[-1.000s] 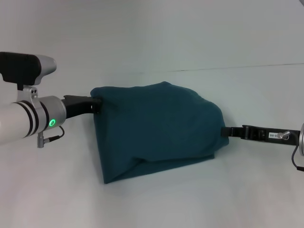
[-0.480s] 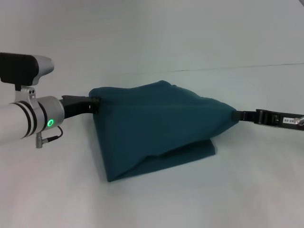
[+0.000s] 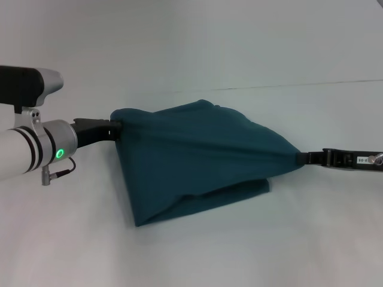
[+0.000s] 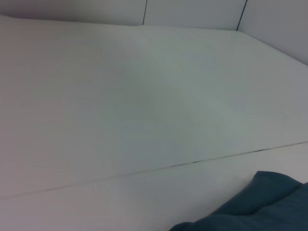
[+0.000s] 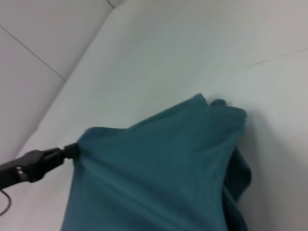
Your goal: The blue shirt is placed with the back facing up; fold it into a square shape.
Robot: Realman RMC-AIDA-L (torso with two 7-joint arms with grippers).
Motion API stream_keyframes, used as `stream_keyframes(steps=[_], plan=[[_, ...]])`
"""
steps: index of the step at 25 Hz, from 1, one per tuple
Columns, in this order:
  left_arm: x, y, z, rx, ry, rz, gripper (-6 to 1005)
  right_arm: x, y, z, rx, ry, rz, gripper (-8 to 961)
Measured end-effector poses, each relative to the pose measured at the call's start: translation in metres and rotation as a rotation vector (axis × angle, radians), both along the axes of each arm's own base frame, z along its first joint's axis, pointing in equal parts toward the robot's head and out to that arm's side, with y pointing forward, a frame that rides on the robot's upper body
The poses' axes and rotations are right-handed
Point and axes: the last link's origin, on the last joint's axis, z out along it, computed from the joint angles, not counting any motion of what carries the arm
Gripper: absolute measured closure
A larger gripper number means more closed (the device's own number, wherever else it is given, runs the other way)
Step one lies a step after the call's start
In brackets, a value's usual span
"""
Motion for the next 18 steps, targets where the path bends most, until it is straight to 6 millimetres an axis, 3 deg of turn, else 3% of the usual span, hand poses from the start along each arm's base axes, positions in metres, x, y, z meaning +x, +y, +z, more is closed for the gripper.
stream_keyframes(steps=[6, 12, 18], plan=[[0.0, 0.0, 0.0, 0.0, 0.001, -0.001, 1001, 0.006, -0.003, -0.003, 0.008, -0.007, -0.028, 865], [0.0, 0.0, 0.0, 0.001, 0.003, -0.002, 1000, 0.015, -0.007, 0.009, 0.076, 0.035, -0.059, 847], [0.0, -0.001, 0.0, 0.002, 0.003, -0.003, 1000, 0.014, -0.007, 0.018, 0.13, 0.086, -0.054, 598]])
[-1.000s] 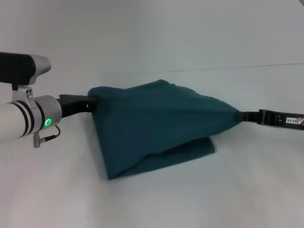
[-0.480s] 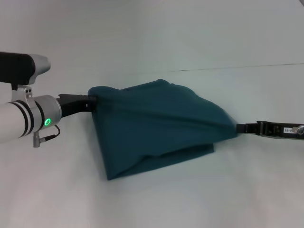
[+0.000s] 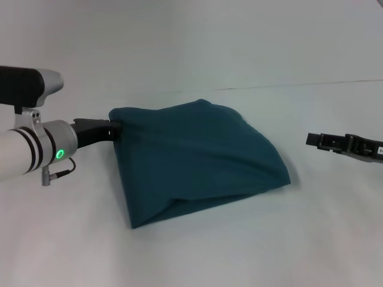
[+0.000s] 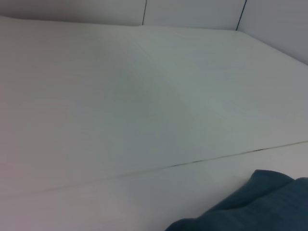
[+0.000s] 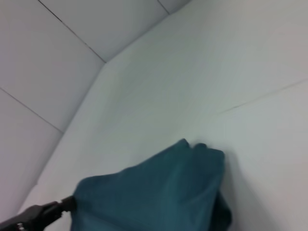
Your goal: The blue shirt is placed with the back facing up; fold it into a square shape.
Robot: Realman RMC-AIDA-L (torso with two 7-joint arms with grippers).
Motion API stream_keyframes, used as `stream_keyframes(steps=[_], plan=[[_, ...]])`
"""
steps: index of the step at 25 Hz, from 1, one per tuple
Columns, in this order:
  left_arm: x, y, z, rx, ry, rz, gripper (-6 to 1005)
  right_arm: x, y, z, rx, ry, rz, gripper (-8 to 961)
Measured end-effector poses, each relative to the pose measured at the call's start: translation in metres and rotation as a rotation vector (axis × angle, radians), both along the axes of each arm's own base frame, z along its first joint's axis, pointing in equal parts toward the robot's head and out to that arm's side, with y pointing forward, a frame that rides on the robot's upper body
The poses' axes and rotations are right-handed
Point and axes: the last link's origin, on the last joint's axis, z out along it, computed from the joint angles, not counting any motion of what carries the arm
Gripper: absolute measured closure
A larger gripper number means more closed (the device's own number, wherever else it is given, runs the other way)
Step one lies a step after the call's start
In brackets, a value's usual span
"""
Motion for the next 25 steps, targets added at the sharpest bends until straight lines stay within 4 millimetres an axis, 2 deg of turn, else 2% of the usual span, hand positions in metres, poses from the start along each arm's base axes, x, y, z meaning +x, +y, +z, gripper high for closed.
stream_keyframes(steps=[5, 15, 25], plan=[[0.002, 0.002, 0.003, 0.011, 0.002, -0.007, 1000, -0.007, 0.003, 0.003, 0.011, 0.022, 0.028, 381], [0.004, 0.006, 0.007, 0.03, 0.005, -0.009, 1001, -0.015, -0.004, -0.013, 0.013, 0.045, 0.087, 141], [0.012, 0.013, 0.009, 0.056, 0.033, -0.03, 1001, -0.018, -0.007, -0.025, 0.016, 0.041, 0.124, 123]])
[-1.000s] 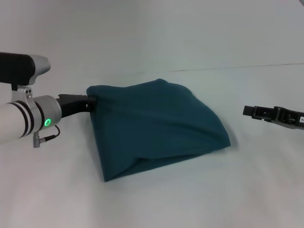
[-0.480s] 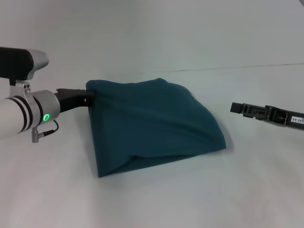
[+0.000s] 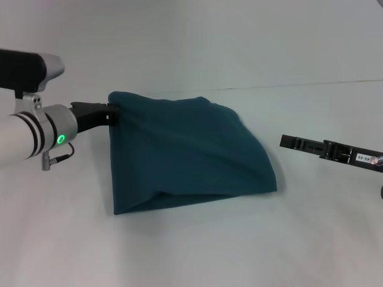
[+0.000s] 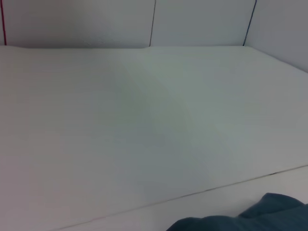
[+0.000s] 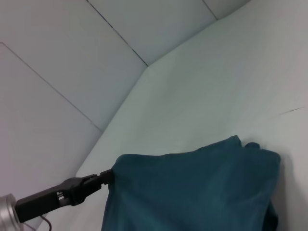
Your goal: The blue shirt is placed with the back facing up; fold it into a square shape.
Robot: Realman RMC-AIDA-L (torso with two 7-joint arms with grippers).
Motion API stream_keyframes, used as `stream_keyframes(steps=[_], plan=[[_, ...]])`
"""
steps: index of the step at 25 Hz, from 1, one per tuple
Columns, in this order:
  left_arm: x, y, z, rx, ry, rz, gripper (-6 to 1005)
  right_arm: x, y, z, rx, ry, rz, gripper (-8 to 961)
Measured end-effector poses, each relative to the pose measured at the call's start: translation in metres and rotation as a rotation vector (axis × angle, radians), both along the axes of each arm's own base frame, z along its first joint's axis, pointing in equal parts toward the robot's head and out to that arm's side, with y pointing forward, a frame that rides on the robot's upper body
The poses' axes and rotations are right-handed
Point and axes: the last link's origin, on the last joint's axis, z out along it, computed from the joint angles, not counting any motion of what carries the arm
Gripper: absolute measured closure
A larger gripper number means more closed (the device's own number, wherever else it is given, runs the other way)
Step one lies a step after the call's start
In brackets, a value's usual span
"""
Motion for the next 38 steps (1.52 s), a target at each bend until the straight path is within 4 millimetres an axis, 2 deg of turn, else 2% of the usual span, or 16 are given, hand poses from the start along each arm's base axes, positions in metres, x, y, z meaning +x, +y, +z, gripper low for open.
stream_keyframes(steps=[3, 11, 14, 16, 17, 21, 26, 33, 38], plan=[[-0.001, 0.0, 0.0, 0.009, 0.009, 0.002, 1000, -0.001, -0.001, -0.003, -0.005, -0.002, 0.007, 123], [-0.028, -0.013, 0.009, 0.06, -0.082, 0.092, 956, -0.001, 0.0, -0.002, -0.003, -0.009, 0.014, 122], [-0.036, -0.022, 0.019, 0.072, -0.172, 0.105, 863, -0.001, 0.0, 0.0, -0.004, -0.01, 0.016, 122], [-0.036, -0.022, 0.019, 0.072, -0.172, 0.105, 800, -0.001, -0.001, 0.003, -0.004, -0.006, 0.022, 122], [-0.04, -0.037, 0.027, 0.037, -0.287, 0.098, 769, -0.002, -0.001, 0.004, -0.006, -0.001, 0.028, 122], [-0.045, -0.052, 0.03, -0.009, -0.365, 0.098, 606, 0.001, -0.005, 0.013, -0.018, 0.016, 0.031, 122], [-0.048, -0.07, 0.027, -0.077, -0.409, 0.076, 389, -0.001, -0.011, 0.024, -0.043, 0.039, 0.064, 122], [-0.035, -0.092, 0.018, -0.207, -0.441, -0.059, 114, -0.001, -0.025, 0.026, -0.05, 0.017, 0.174, 121], [-0.031, -0.098, 0.014, -0.242, -0.452, -0.09, 115, 0.0, -0.027, 0.025, -0.035, -0.002, 0.204, 85]])
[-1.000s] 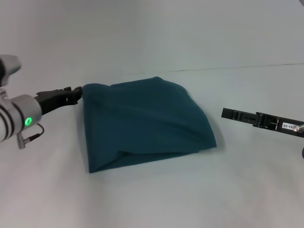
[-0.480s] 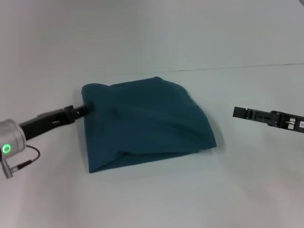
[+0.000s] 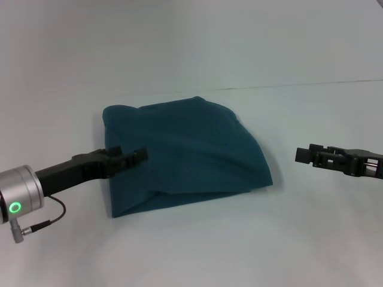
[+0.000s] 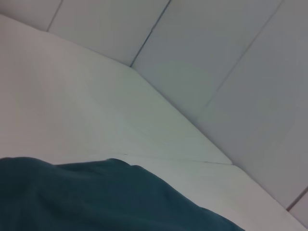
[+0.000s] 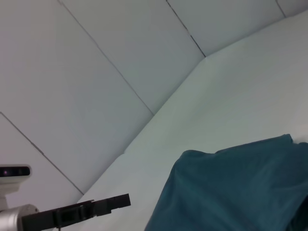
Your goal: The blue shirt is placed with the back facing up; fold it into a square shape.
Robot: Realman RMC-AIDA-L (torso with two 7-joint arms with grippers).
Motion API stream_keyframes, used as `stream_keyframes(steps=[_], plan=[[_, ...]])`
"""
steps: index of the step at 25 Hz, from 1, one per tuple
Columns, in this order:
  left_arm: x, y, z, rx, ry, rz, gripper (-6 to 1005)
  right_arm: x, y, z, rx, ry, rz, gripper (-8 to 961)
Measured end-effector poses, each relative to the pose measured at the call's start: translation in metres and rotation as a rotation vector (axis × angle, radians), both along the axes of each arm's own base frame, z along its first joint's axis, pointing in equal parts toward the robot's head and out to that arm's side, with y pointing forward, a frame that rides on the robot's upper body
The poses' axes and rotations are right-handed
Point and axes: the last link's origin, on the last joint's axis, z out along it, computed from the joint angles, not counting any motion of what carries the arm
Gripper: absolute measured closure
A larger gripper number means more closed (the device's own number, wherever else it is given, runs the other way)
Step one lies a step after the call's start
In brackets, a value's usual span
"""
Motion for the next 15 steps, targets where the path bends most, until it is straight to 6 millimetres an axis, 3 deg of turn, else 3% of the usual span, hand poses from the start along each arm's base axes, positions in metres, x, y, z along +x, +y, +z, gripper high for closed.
stream_keyframes(steps=[12, 15], plan=[[0.005, -0.003, -0.003, -0.02, 0.003, -0.047, 114, -0.004, 0.032, -0.012, 0.022, -0.082, -0.093, 26], [0.005, -0.004, -0.003, -0.022, 0.0, -0.059, 114, -0.01, 0.038, -0.013, 0.022, -0.087, -0.084, 105]])
